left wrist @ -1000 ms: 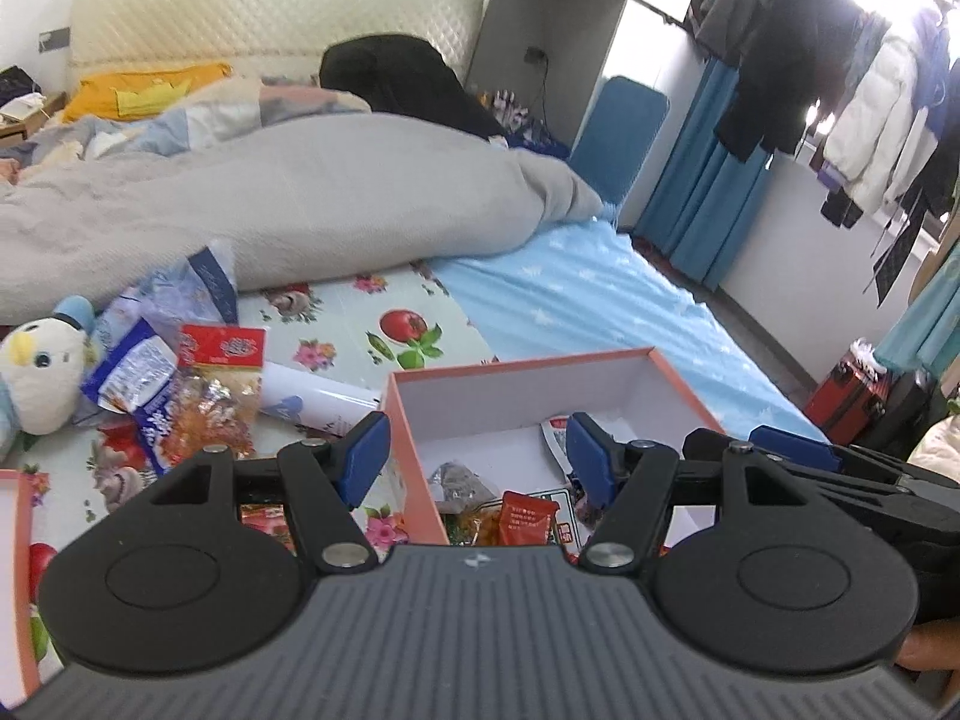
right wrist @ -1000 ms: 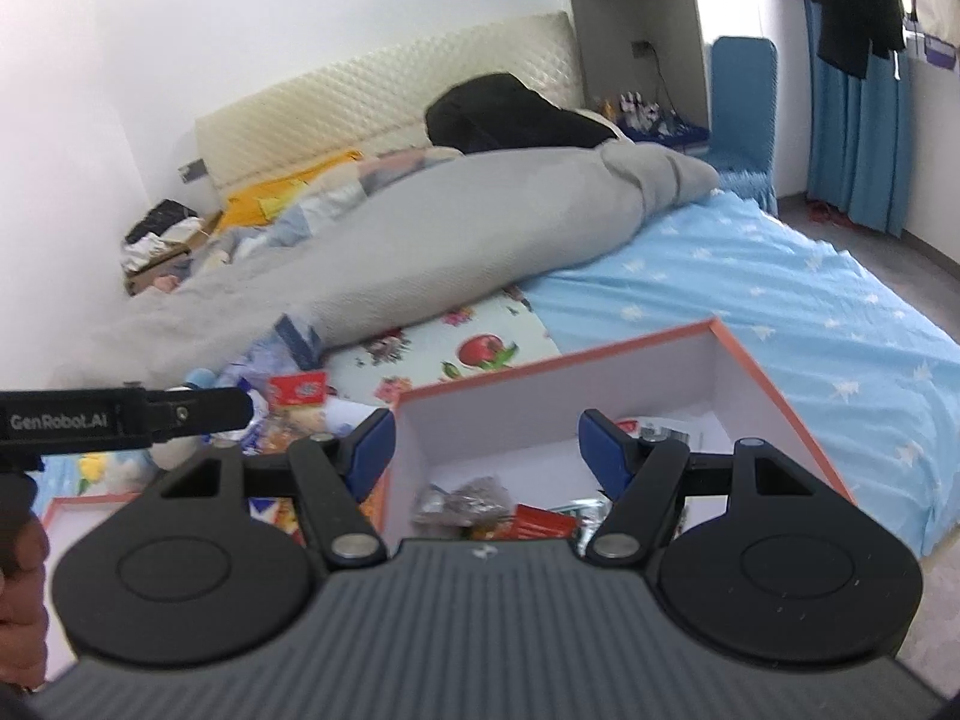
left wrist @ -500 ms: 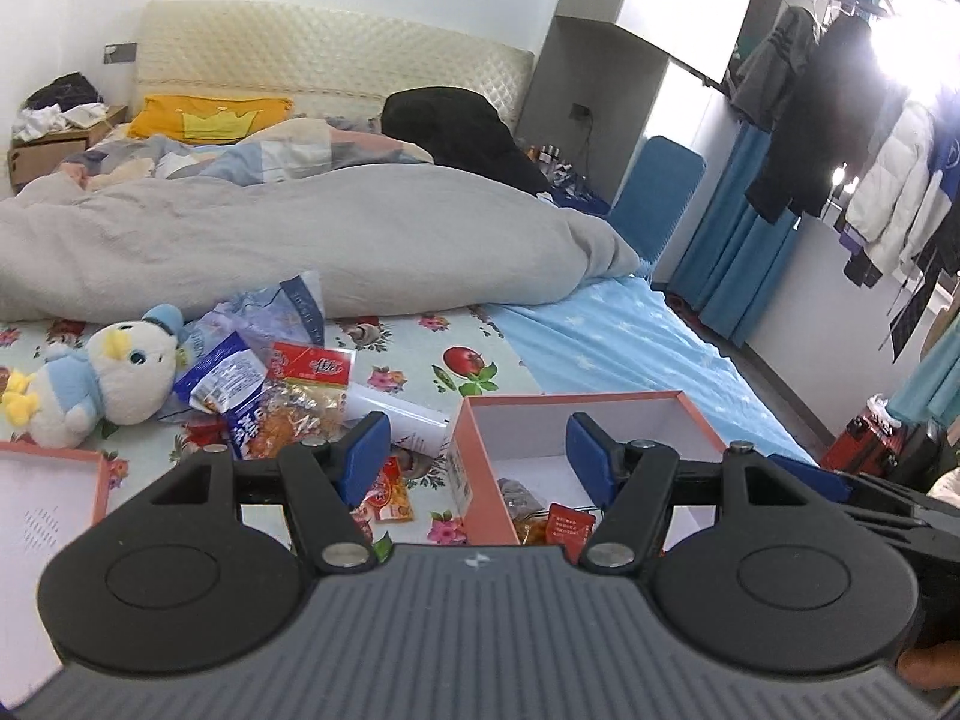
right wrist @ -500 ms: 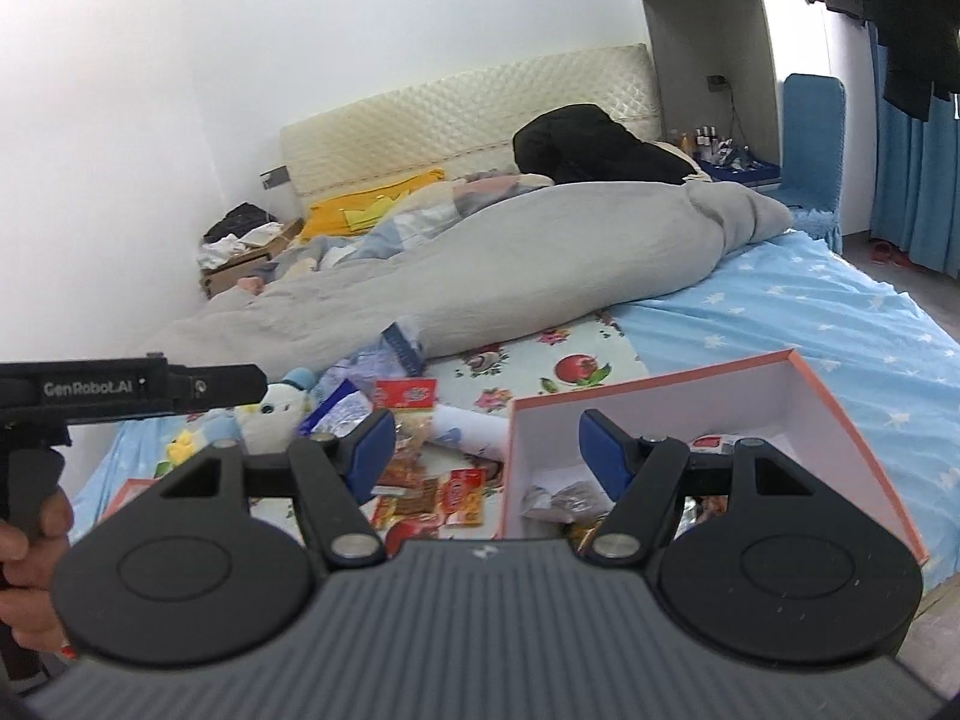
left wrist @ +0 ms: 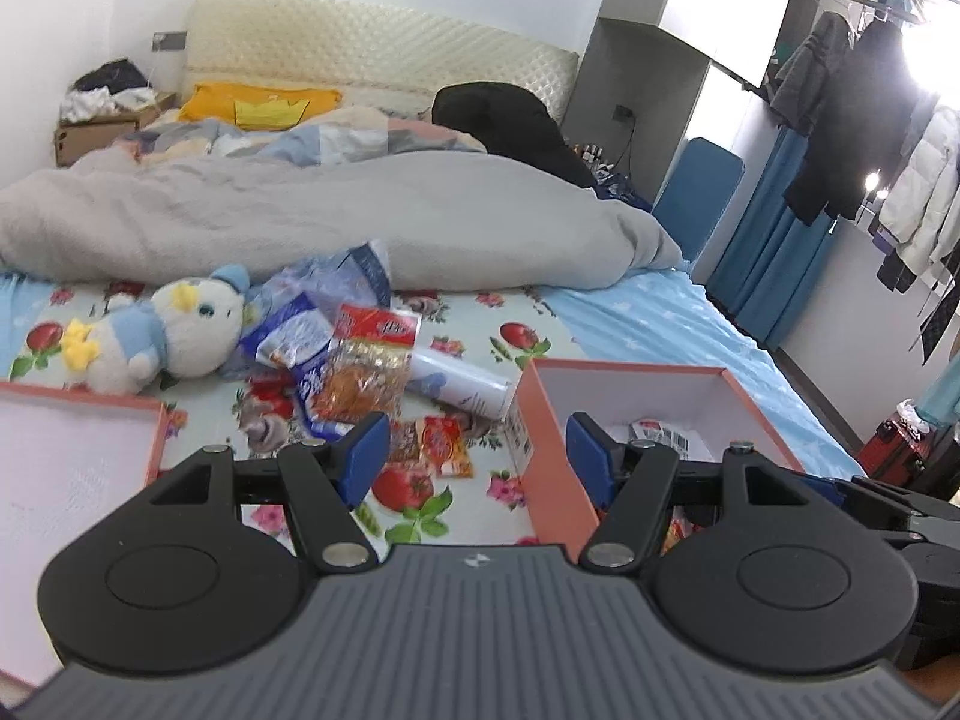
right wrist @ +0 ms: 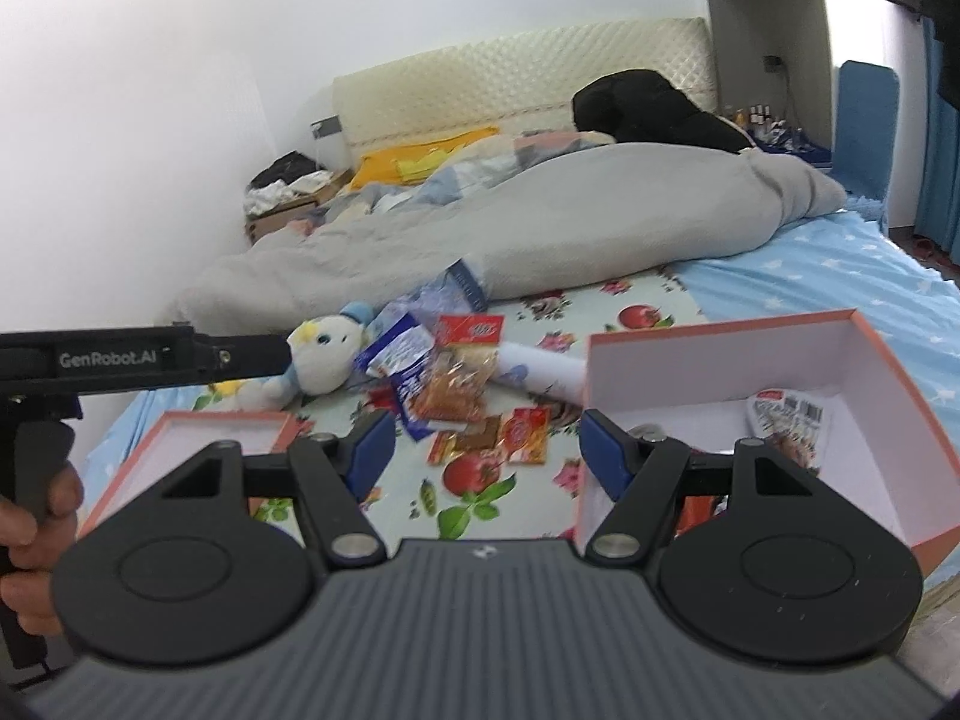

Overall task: Organize snacks
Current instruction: 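Withdraw both open tools from the box back toward the snack pile, then grasp the blue spicy strip bag with the left tool while the right tool grasps the red-labelled strip pack, then lift the blue bag with the left tool while the right tool lifts the red-labelled pack, then carry the blue bag and red-labelled pack over the box with both tools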

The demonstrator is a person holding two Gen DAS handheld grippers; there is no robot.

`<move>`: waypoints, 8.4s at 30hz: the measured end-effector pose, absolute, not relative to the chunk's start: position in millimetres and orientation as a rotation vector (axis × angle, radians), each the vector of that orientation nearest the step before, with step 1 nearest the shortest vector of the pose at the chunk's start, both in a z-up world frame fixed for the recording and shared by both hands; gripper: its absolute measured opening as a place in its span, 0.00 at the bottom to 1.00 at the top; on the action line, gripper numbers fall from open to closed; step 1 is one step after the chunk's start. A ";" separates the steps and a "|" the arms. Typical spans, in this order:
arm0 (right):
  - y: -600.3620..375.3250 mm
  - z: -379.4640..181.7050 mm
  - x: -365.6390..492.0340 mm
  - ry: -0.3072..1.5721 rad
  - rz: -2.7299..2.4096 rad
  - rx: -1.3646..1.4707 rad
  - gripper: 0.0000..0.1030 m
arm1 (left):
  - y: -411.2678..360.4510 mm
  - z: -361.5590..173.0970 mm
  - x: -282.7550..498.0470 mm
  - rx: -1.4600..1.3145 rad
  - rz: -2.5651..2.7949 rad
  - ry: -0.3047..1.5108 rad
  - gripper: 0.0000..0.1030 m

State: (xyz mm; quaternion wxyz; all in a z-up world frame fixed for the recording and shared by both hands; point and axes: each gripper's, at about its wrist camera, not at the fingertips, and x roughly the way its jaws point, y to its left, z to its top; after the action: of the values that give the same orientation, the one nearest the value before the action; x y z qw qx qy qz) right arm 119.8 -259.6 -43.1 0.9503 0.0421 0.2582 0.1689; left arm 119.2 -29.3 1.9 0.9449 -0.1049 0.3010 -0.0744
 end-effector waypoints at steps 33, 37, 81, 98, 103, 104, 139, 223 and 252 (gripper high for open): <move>-205.2 -121.5 130.1 0.681 0.402 0.066 0.68 | 40.1 -112.1 107.5 -0.348 -0.018 0.725 0.68; -204.7 -125.8 145.1 0.685 0.398 0.056 0.68 | 42.3 -119.6 124.3 -0.352 -0.020 0.720 0.68; -127.1 -235.1 416.5 0.789 0.209 0.246 0.68 | 120.8 -282.5 386.1 -0.584 -0.069 0.720 0.39; -106.4 -244.6 431.5 0.792 0.272 0.248 0.39 | 114.4 -295.2 404.5 -0.538 -0.118 0.688 0.07; -107.3 -232.0 422.4 0.785 0.279 0.229 0.29 | 112.4 -287.4 394.8 -0.543 -0.118 0.693 0.06; -108.2 -229.5 420.3 0.784 0.281 0.230 0.27 | 111.8 -284.7 391.8 -0.543 -0.119 0.691 0.05; -170.6 -228.7 254.2 0.941 0.318 0.045 0.25 | 101.8 -248.3 186.4 -0.481 -0.086 0.849 0.05; -186.2 -200.7 191.7 0.802 0.492 -0.146 0.24 | 47.8 -199.2 168.3 -0.326 0.097 0.861 0.22; -235.7 -106.4 168.1 0.632 0.423 -0.036 0.25 | 8.4 -93.6 152.5 -0.286 -0.030 0.702 0.22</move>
State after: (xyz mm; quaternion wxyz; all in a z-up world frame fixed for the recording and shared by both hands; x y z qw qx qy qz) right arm 168.1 -235.7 -106.4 0.9284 -0.0174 0.3083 0.2066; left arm 152.5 8.4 -93.6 0.9289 -0.1395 0.3427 -0.0147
